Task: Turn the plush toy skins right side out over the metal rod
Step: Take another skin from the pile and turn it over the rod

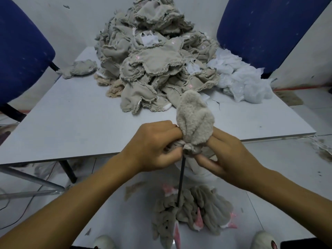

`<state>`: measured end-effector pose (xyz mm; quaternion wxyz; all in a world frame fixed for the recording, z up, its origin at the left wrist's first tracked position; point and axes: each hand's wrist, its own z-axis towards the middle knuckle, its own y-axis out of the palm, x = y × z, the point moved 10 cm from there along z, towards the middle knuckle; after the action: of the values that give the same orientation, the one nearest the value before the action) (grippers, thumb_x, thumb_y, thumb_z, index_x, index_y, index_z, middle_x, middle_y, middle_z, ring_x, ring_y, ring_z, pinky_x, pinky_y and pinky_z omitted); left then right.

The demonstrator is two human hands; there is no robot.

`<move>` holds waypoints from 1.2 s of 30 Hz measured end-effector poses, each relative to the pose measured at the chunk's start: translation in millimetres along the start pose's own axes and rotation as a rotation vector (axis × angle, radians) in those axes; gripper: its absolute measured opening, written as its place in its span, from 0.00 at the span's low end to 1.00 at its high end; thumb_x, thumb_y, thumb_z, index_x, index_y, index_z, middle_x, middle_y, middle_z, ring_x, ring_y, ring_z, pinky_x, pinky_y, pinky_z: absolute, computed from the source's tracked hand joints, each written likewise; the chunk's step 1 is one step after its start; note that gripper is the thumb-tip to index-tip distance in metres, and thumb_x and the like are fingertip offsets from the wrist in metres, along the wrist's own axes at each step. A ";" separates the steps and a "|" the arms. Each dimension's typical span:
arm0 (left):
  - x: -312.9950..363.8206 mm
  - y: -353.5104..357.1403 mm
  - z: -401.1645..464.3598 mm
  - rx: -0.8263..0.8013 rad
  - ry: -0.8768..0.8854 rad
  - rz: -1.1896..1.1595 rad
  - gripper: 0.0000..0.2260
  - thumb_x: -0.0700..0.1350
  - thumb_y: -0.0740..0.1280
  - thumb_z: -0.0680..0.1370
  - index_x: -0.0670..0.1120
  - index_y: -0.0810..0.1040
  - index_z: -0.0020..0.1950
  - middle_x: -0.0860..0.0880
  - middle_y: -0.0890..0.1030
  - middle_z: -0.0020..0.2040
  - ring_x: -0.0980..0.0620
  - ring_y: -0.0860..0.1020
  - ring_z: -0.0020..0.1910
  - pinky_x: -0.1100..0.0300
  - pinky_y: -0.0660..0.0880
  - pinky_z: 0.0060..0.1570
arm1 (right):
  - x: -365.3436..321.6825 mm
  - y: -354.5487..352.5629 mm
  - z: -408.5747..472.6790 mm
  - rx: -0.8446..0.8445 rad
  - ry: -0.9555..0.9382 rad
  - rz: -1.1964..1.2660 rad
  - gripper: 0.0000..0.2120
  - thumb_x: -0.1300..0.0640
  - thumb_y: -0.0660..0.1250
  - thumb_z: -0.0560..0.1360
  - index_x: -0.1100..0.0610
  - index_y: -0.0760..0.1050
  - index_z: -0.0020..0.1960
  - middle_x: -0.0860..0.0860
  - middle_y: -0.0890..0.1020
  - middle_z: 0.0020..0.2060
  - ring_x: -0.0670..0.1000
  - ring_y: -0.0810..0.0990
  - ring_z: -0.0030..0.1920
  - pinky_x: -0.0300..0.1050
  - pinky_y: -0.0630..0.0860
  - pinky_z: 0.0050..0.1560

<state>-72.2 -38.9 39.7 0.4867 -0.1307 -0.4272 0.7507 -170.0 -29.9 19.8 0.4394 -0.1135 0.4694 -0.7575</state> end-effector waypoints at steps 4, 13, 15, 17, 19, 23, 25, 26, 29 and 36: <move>-14.9 -20.8 18.9 0.099 -0.104 -0.082 0.08 0.46 0.64 0.73 0.46 0.70 0.35 0.53 0.68 0.31 0.56 0.64 0.31 0.60 0.61 0.31 | 10.5 -21.8 21.1 0.113 0.092 0.138 0.10 0.61 0.70 0.73 0.62 0.79 0.53 0.57 0.79 0.51 0.55 0.78 0.49 0.44 0.77 0.47; -76.1 2.3 34.4 0.133 -0.571 -0.505 0.08 0.47 0.67 0.73 0.47 0.72 0.35 0.54 0.72 0.30 0.53 0.70 0.32 0.54 0.65 0.35 | 74.2 -8.3 46.0 0.161 0.546 0.573 0.07 0.60 0.75 0.71 0.55 0.77 0.39 0.51 0.81 0.30 0.50 0.81 0.28 0.48 0.78 0.30; -81.8 5.1 36.3 0.156 -0.603 -0.525 0.10 0.47 0.67 0.72 0.41 0.73 0.36 0.50 0.72 0.31 0.52 0.70 0.33 0.54 0.65 0.36 | 85.2 -0.2 46.9 0.212 0.629 0.613 0.07 0.56 0.74 0.68 0.56 0.77 0.37 0.55 0.81 0.29 0.52 0.80 0.27 0.48 0.76 0.28; -79.8 7.0 38.1 0.172 -0.592 -0.425 0.12 0.47 0.66 0.72 0.39 0.73 0.36 0.46 0.72 0.29 0.51 0.69 0.31 0.54 0.65 0.34 | 98.8 10.6 43.5 0.252 0.724 0.647 0.07 0.53 0.71 0.65 0.57 0.77 0.35 0.56 0.79 0.28 0.54 0.77 0.28 0.48 0.74 0.27; -71.9 18.0 38.0 0.130 -0.586 -0.326 0.12 0.48 0.65 0.71 0.40 0.72 0.35 0.44 0.72 0.30 0.52 0.68 0.31 0.52 0.65 0.34 | 113.7 19.2 36.8 0.289 0.808 0.658 0.06 0.55 0.69 0.64 0.52 0.75 0.30 0.48 0.75 0.24 0.49 0.72 0.28 0.46 0.70 0.30; -78.0 46.2 33.3 -0.082 -0.699 -0.441 0.08 0.52 0.67 0.66 0.48 0.76 0.38 0.52 0.76 0.33 0.54 0.72 0.34 0.55 0.69 0.36 | 138.9 35.4 21.0 0.337 0.994 0.622 0.08 0.59 0.68 0.66 0.53 0.74 0.28 0.44 0.77 0.25 0.47 0.74 0.31 0.46 0.72 0.36; -87.8 53.4 30.1 -0.163 -0.761 -0.553 0.12 0.51 0.69 0.65 0.49 0.80 0.47 0.52 0.81 0.41 0.52 0.79 0.41 0.52 0.77 0.44 | 145.2 42.1 16.6 0.350 1.068 0.637 0.11 0.60 0.70 0.69 0.54 0.74 0.29 0.47 0.78 0.27 0.50 0.76 0.34 0.50 0.74 0.38; -92.2 56.2 27.7 -0.173 -0.789 -0.613 0.14 0.50 0.71 0.65 0.49 0.80 0.49 0.51 0.82 0.43 0.49 0.81 0.44 0.47 0.79 0.48 | 145.6 46.2 15.4 0.341 1.096 0.688 0.12 0.60 0.70 0.70 0.54 0.73 0.29 0.50 0.78 0.28 0.53 0.76 0.35 0.52 0.75 0.39; -96.7 62.5 22.8 -0.112 -0.839 -0.741 0.15 0.48 0.74 0.66 0.47 0.80 0.51 0.44 0.83 0.47 0.39 0.83 0.45 0.37 0.81 0.45 | 137.5 64.9 15.4 0.240 1.141 1.037 0.06 0.60 0.71 0.71 0.61 0.79 0.37 0.61 0.78 0.34 0.58 0.78 0.37 0.55 0.77 0.43; -121.3 67.1 10.6 0.122 -1.028 -0.934 0.02 0.40 0.71 0.77 0.41 0.80 0.46 0.45 0.81 0.30 0.51 0.75 0.23 0.65 0.71 0.19 | 108.0 62.1 15.1 0.037 1.061 1.519 0.11 0.59 0.71 0.72 0.62 0.80 0.53 0.58 0.86 0.47 0.54 0.86 0.46 0.43 0.83 0.41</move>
<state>-60.6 -157.4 -32.1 0.5011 0.4663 -0.5719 0.4520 -189.9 -133.3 -48.4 0.5471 0.5934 0.5453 -0.2262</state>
